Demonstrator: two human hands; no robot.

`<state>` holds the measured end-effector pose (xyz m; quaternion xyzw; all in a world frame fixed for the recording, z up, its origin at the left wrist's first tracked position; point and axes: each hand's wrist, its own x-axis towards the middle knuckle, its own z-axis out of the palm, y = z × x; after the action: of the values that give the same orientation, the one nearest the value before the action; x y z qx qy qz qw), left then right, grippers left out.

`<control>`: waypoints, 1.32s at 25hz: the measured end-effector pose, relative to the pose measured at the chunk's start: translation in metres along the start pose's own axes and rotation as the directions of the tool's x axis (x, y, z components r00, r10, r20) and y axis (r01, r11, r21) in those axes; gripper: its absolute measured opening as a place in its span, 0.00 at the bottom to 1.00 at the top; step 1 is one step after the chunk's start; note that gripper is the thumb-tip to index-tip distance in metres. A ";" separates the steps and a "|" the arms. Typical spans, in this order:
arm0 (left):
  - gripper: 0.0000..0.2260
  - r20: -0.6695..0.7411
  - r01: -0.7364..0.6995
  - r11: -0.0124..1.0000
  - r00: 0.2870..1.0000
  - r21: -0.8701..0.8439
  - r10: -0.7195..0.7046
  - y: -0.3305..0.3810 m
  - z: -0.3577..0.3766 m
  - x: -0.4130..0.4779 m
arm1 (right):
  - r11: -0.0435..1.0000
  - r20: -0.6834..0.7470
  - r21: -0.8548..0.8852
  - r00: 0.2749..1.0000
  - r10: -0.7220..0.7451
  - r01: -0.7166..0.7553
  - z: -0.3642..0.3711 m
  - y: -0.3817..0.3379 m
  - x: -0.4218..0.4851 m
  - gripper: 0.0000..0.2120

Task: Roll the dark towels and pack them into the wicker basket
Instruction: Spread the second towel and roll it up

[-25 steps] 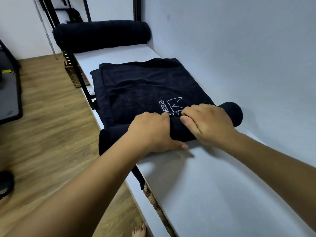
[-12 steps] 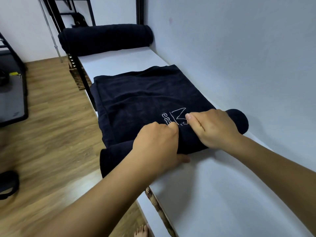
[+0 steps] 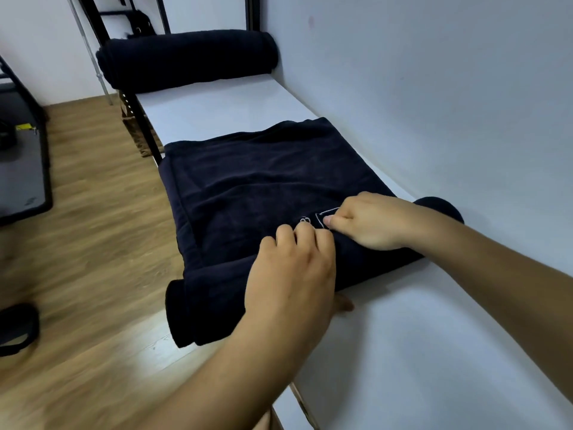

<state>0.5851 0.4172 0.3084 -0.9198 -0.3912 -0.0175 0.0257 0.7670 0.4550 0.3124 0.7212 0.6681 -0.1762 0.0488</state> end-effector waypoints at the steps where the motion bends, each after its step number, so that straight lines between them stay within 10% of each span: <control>1: 0.33 -0.002 -0.005 1.000 1.000 -0.022 0.005 -0.003 0.002 0.003 | 0.999 -0.089 0.033 0.996 -0.006 0.009 0.004 0.002 -0.002 0.26; 4: 0.32 0.048 0.046 0.994 0.998 -0.094 -0.042 -0.017 0.003 0.015 | 0.978 -0.580 0.051 0.803 -0.136 0.203 0.024 0.007 -0.024 0.20; 7: 0.31 0.150 0.094 0.979 0.986 -0.182 -0.066 -0.027 -0.002 0.026 | 0.935 -0.667 -0.154 0.665 -0.336 0.319 0.046 0.011 -0.048 0.17; 17: 0.32 -0.003 0.094 0.988 0.995 -0.119 -0.095 -0.005 0.000 -0.008 | 0.923 -0.634 -0.339 0.680 -0.368 0.184 0.049 0.007 -0.053 0.20; 28: 0.40 -0.141 0.140 0.990 0.981 0.028 -0.135 -0.014 0.022 -0.023 | 0.991 -0.053 0.122 0.997 -0.055 0.061 0.003 -0.001 -0.033 0.25; 33: 0.36 0.036 0.108 0.993 0.994 -0.052 -0.106 -0.029 0.007 0.004 | 0.979 -0.428 0.182 0.904 0.000 0.086 0.015 0.000 -0.038 0.18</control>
<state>0.5675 0.4405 0.3029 -0.8980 -0.4397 -0.0142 -0.0062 0.7627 0.4147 0.3104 0.7286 0.6577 -0.0809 -0.1736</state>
